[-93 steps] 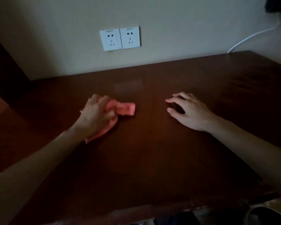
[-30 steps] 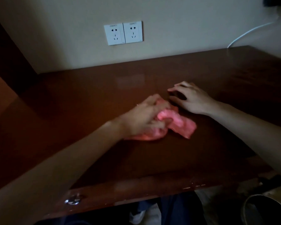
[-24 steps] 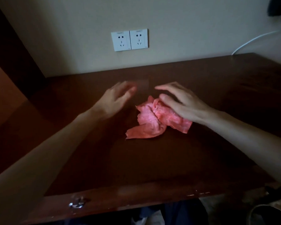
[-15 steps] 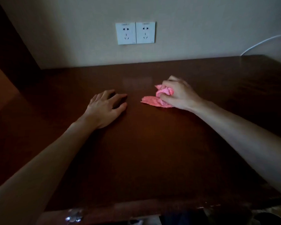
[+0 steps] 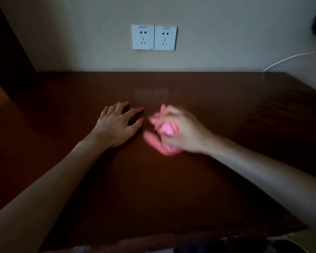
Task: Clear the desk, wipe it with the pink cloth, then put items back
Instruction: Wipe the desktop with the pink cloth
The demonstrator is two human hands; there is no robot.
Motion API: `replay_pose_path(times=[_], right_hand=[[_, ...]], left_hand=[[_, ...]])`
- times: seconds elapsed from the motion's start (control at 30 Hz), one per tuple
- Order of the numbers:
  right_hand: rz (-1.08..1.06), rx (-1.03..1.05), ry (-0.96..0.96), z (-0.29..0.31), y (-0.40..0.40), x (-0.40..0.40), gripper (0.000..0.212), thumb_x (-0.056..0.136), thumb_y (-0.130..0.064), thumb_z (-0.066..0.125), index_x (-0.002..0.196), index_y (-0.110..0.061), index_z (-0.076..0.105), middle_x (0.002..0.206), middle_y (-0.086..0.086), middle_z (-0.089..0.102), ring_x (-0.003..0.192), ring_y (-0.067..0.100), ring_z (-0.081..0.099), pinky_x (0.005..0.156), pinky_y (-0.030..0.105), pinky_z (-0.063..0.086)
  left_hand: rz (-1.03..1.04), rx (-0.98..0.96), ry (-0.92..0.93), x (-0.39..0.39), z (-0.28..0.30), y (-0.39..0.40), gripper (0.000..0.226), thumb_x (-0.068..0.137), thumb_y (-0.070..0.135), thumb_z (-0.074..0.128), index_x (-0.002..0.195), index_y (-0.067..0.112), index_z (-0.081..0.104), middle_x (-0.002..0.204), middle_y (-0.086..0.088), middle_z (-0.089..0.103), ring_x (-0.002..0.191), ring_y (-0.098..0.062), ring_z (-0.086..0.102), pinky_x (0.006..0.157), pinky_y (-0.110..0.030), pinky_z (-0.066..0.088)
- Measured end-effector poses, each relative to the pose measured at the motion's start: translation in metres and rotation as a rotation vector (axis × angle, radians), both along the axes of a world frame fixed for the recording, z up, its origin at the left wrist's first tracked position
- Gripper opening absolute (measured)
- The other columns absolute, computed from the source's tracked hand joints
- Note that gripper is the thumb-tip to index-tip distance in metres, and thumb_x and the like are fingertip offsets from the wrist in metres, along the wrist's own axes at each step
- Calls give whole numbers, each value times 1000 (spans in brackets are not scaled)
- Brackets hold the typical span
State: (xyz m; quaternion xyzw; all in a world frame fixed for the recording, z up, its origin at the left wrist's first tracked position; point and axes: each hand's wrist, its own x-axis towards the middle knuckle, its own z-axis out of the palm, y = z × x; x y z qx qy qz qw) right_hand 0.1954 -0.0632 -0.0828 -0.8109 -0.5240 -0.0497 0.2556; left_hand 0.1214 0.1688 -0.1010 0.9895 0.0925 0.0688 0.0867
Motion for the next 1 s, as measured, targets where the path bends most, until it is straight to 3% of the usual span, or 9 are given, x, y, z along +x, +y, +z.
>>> replay_pose_path(times=[0.1,0.23,0.3,0.4,0.6,0.73,0.8,0.93,1.0], right_hand=[[146,-15,34,1,-33,-8,18,82,-25,81,99,-22,78,113,-3,65,109,16,63,99,28,44],[-260,48,1,11,-3,58,27,75,-39,72,98,-29,78,103,-5,63,99,25,65,91,39,52],[-132,7,-51,2,-3,41,28,76,-42,70,99,-28,77,110,-6,65,102,21,64,95,40,51],[93,-50,13,-3,-42,-1,16,82,-30,79,98,-27,75,114,-5,64,108,16,62,99,29,45],[-439,21,6,10,-27,77,28,73,-41,68,89,-19,74,94,5,61,90,34,66,69,32,44],[-25,-27,3,-4,-36,9,28,78,-31,77,105,-24,76,108,2,64,105,19,65,92,30,48],[40,-20,25,1,-57,1,25,80,-24,81,102,-31,74,108,2,64,109,16,64,97,29,47],[-371,5,6,13,-46,62,13,81,-29,78,93,-29,72,104,3,60,102,28,65,84,32,49],[-342,11,-12,6,-32,57,18,81,-33,73,97,-24,73,104,1,60,101,28,65,85,35,50]], left_hand=[[9,5,19,0,0,1,55,99,67,30,153,54,28,165,-4,23,151,-31,20,125,-49,12],[8,4,61,0,4,-1,57,99,69,27,154,54,26,166,-5,20,152,-32,18,125,-50,10],[0,2,43,0,3,0,58,97,70,27,153,53,29,165,-6,23,151,-32,20,125,-50,12],[2,15,43,4,-1,2,58,97,71,27,152,54,29,165,-6,23,151,-32,21,125,-49,13],[5,7,51,3,1,2,58,97,71,28,153,52,31,164,-5,25,150,-32,24,122,-46,15],[-13,4,30,3,-1,4,80,80,81,13,152,51,34,162,-8,30,148,-34,28,123,-47,17],[-7,3,25,4,-1,7,79,81,80,14,152,51,33,162,-8,29,148,-34,28,123,-48,17],[-10,18,35,3,-1,4,65,92,75,23,152,51,32,163,-8,28,149,-34,26,123,-49,16],[-1,14,38,2,0,6,64,92,74,24,152,52,33,162,-8,28,149,-33,26,123,-48,17]])
